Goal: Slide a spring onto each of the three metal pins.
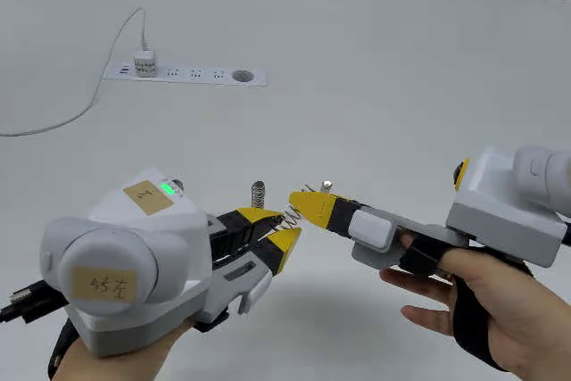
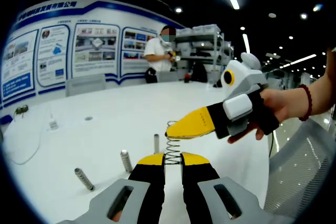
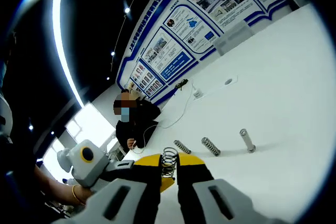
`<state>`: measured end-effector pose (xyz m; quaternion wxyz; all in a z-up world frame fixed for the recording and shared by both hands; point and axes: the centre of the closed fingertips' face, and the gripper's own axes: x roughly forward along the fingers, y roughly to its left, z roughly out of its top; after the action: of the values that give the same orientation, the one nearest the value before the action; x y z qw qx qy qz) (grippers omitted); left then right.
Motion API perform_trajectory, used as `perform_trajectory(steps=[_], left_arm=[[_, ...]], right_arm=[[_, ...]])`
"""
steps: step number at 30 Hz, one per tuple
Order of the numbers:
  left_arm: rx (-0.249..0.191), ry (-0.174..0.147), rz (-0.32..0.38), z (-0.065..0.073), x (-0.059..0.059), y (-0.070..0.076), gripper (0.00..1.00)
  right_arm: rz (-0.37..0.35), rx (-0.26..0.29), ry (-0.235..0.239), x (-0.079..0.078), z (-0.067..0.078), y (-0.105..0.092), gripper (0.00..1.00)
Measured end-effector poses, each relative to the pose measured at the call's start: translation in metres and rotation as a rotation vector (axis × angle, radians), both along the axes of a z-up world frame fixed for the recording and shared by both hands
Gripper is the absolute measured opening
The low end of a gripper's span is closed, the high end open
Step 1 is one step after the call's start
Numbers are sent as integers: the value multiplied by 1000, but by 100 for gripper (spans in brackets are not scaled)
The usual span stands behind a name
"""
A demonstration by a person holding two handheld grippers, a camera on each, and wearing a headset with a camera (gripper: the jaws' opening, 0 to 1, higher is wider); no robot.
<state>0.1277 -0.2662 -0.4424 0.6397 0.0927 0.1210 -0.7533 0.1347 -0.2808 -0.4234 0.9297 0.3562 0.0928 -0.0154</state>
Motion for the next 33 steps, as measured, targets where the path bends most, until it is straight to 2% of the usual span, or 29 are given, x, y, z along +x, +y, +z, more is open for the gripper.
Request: perform_trajectory(steps=[7,9,21,28,33], left_arm=[[27,-5,17,-5,2,2,12],[34,-11,20,-7,4,3,15],[74,-7,68,-18,14,16,24],[83,-7,129,-21,28,24,31],[84,-10,173,-22,36,30,36]], right_arm=[[3,-71,-3,1,1,-2,11],[0,-77,-4,1,1,-3,11],[-57,-210,7,-3,10,-26,11],[-83,-265,15,-4,13,-43,11],[-99,-330,31,-3,14,-54,11]])
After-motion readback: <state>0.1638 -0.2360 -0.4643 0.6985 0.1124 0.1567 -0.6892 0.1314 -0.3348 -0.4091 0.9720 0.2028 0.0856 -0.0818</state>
